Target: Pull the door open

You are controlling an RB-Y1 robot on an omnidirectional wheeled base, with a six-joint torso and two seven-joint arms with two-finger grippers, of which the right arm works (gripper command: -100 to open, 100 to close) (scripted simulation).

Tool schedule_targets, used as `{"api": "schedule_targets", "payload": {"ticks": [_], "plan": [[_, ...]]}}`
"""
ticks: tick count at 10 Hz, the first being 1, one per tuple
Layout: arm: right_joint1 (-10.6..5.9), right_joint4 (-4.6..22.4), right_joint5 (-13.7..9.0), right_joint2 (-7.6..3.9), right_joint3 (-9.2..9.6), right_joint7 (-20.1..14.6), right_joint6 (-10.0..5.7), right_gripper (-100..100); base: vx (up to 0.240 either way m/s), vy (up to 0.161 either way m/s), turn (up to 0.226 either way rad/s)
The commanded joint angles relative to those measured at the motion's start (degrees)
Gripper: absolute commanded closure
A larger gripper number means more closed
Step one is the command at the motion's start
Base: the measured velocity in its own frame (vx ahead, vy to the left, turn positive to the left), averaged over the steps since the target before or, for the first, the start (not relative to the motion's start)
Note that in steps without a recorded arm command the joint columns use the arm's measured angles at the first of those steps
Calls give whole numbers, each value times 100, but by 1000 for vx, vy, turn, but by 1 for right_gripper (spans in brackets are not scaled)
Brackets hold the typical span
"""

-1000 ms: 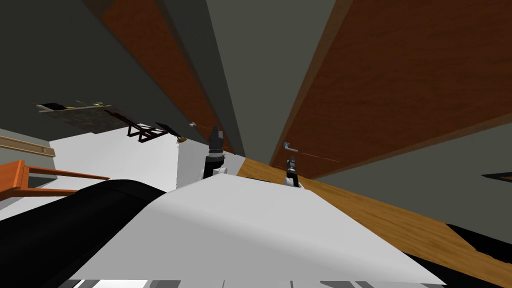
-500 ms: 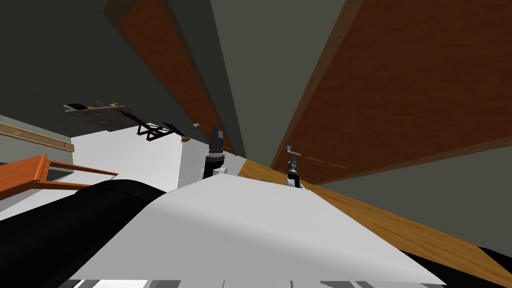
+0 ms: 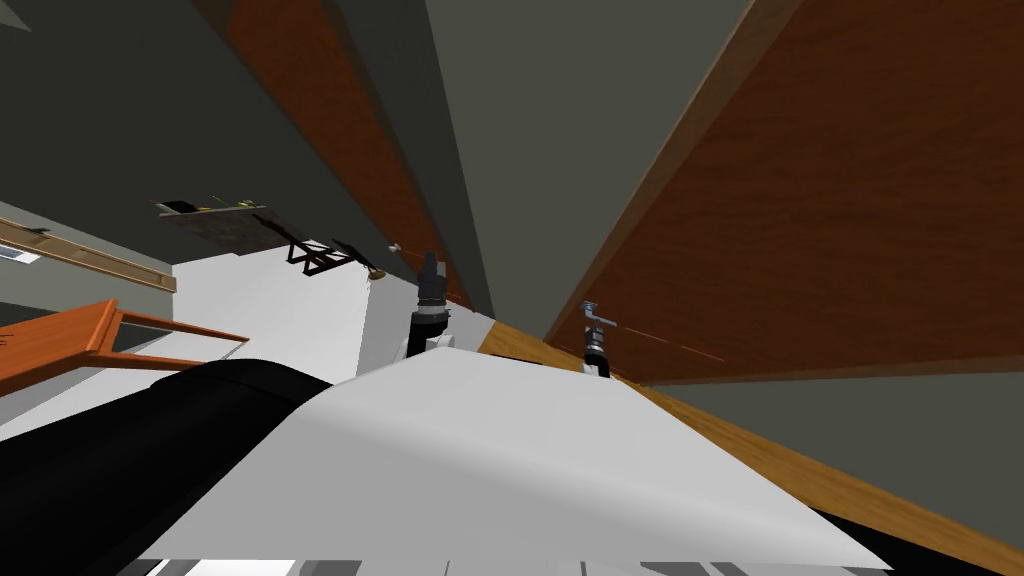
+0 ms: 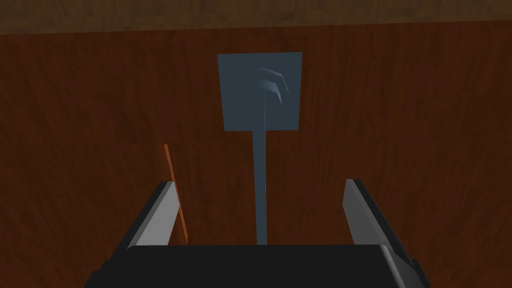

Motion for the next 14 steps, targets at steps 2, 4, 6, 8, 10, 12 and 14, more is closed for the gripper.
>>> {"api": "schedule_targets", "payload": {"ticks": [2, 4, 6, 8, 10, 12, 14], "plan": [[174, -4, -66, -227, -81, -217, -81, -100, 199, -14, 139], [203, 16, -80, -278, -99, -265, -107, -100, 158, -17, 60], [175, 67, -77, -278, -95, -280, -144, -100, 27, -5, -7], [175, 67, -77, -278, -95, -280, -144, 100, -4, 1, 2], [175, 67, -77, -278, -95, -280, -144, 100, -4, 0, 1], [175, 67, -77, -278, -95, -280, -144, 100, 0, 0, 0], [219, 49, -19, -336, 9, -387, -170, 100, -132, -15, 91]]}}
